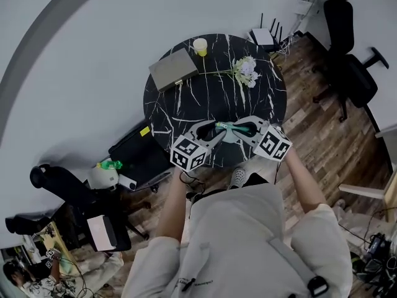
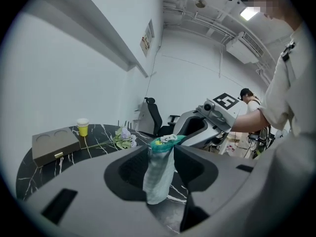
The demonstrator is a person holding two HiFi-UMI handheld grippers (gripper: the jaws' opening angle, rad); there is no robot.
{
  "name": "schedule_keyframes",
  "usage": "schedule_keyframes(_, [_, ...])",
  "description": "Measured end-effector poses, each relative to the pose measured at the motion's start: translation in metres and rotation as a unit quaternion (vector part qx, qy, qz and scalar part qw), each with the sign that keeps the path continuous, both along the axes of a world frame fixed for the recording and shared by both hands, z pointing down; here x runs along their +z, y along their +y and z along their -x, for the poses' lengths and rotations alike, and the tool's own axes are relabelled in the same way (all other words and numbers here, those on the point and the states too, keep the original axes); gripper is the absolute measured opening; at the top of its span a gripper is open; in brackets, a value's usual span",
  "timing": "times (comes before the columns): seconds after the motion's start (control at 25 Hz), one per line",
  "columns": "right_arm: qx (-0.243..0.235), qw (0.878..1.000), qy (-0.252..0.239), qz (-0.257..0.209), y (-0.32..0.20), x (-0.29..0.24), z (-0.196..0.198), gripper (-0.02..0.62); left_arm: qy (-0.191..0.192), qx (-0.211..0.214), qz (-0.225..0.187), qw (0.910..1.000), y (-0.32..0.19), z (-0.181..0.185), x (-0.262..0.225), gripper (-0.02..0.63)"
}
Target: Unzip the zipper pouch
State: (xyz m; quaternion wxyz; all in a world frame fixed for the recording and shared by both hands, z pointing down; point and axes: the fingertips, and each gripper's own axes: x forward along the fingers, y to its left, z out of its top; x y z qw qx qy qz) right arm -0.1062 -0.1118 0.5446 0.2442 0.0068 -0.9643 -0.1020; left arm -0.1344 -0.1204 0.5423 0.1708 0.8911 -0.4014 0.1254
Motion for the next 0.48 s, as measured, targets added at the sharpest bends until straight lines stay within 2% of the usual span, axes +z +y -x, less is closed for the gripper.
schedule_keyframes(0.12, [-0.005,1.0,-0.007,0.004,-0.001,-0.002,0.0,0.034,-0.007,0.009,-0.011,0.9999,0.001,-0.002,-0.004,0.152])
schedule_keyframes(0.28, [0.0,1.0,-0.013,0.012,-0.007,-0.006,0.001,0.034,-0.019,0.002,-0.022,0.9996,0.001,0.0,-0.011,0.071])
schedule_keyframes(0.48, [0.012,1.0,-0.012,0.018,-0.008,-0.007,0.007,0.041,-0.038,-0.013,-0.027,0.9988,0.001,0.005,-0.016,0.049])
